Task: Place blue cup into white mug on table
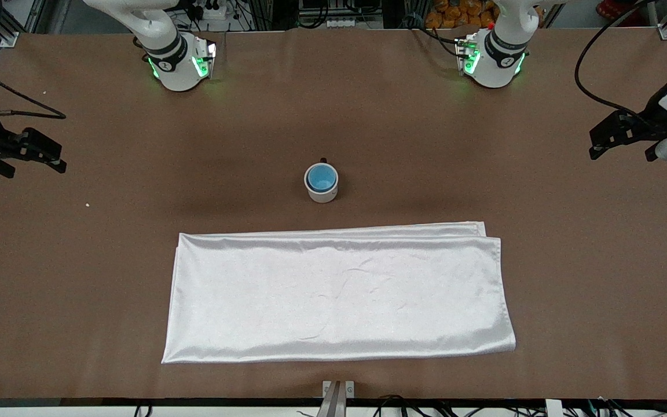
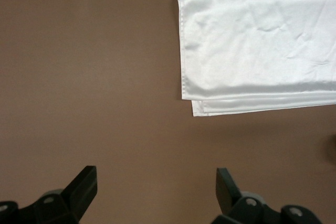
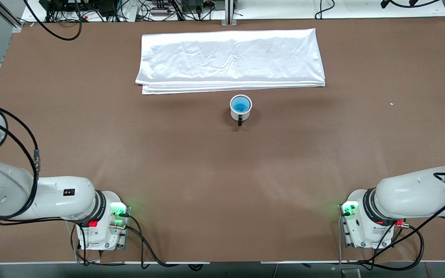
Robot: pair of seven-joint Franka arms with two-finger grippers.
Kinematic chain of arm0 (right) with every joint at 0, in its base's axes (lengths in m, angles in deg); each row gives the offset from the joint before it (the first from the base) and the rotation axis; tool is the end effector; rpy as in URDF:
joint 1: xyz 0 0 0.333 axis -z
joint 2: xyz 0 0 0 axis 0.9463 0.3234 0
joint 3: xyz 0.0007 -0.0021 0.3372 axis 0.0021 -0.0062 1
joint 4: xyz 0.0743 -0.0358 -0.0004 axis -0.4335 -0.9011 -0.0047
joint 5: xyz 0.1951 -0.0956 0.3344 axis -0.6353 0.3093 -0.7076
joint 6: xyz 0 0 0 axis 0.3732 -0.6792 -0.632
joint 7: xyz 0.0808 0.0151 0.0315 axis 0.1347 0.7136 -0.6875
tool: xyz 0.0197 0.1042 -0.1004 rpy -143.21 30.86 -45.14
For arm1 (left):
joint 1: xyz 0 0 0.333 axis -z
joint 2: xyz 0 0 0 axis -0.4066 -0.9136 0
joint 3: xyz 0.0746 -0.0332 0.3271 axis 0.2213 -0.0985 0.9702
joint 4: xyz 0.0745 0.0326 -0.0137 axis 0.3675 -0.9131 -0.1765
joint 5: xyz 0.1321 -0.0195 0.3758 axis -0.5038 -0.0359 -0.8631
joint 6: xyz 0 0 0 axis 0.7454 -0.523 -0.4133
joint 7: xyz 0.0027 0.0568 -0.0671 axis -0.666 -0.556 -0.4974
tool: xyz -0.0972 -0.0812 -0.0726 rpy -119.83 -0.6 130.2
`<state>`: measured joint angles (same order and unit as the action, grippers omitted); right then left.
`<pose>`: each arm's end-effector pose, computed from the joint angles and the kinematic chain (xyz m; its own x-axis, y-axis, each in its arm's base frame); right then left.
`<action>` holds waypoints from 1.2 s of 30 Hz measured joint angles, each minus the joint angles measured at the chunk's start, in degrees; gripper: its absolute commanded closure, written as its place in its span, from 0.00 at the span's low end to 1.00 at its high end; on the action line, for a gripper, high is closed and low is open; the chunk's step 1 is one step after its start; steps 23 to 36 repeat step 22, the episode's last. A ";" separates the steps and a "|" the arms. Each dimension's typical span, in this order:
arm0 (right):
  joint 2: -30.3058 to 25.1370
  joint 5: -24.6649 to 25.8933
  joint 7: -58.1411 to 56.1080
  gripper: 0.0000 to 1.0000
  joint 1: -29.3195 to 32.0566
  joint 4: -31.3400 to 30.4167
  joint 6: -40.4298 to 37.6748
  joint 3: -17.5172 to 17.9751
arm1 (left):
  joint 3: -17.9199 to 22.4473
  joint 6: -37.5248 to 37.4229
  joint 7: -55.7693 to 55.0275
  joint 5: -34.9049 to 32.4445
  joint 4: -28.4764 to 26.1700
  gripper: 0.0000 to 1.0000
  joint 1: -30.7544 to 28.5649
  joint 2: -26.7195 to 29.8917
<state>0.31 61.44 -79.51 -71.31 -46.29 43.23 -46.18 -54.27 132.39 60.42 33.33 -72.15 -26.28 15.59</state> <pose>0.5748 -0.0018 0.5993 0.9955 0.0760 0.0567 0.0774 -0.9967 -0.0230 0.5597 -0.0493 0.6186 0.9951 -0.0604 0.0785 -0.0589 -0.9980 -0.0209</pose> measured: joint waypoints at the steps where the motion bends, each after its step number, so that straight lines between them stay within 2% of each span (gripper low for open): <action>1: 0.00 0.00 0.00 0.00 0.00 0.00 0.00 0.00 | 0.00 0.00 0.00 0.00 0.00 0.00 0.00 0.00; 36: 0.05 0.00 0.00 0.00 0.00 0.00 0.00 0.00 | 0.10 -0.32 -1.22 1.80 -0.43 0.00 -0.03 0.00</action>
